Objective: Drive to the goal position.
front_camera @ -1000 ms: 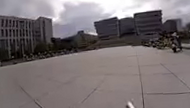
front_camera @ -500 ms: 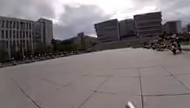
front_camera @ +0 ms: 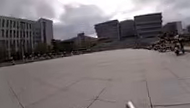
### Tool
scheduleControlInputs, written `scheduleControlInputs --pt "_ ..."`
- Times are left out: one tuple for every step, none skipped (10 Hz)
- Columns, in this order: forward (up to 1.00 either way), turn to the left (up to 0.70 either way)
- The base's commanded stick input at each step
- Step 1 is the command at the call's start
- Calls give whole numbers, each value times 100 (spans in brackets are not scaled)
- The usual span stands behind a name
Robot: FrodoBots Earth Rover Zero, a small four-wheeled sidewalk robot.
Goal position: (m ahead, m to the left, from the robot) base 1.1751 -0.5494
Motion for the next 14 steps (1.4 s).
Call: scheduleControlInputs --pt "70 -26" --pt "70 -30" --pt "70 -23" --pt "70 -15" --pt "70 -7" --pt "70 0" --pt "70 4" --pt "70 4" --pt "70 4" --pt "70 4" --pt "70 4" --pt "70 4" --pt "70 4" --pt "70 4"
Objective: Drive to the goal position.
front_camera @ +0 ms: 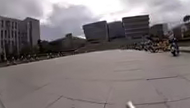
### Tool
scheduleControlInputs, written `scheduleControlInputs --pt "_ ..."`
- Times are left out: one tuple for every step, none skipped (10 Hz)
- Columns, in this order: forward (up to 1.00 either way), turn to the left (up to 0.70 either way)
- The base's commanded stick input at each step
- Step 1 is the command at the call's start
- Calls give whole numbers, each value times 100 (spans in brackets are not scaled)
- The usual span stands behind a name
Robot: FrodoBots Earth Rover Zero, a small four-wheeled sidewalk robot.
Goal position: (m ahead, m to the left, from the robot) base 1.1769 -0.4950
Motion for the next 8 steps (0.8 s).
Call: scheduleControlInputs --pt "70 4" --pt "70 4" --pt "70 4" --pt "70 4" --pt "70 4" --pt "70 4" --pt "70 4" --pt "70 4"
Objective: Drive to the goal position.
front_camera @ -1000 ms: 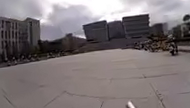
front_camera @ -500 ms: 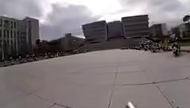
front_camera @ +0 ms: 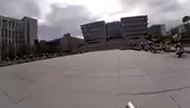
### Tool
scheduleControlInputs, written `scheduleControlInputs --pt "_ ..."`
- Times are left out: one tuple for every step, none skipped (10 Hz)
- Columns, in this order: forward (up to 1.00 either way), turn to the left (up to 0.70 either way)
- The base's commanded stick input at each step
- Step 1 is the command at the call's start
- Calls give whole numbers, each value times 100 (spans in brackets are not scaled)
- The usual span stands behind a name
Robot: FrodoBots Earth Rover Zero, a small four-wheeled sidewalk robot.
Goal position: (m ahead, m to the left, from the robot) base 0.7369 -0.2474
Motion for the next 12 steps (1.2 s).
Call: scheduleControlInputs --pt "70 4" --pt "70 4" --pt "70 4" --pt "70 4" --pt "70 4" --pt "70 4" --pt "70 4" --pt "70 4" --pt "70 4" --pt "70 4" --pt "70 4" --pt "70 4"
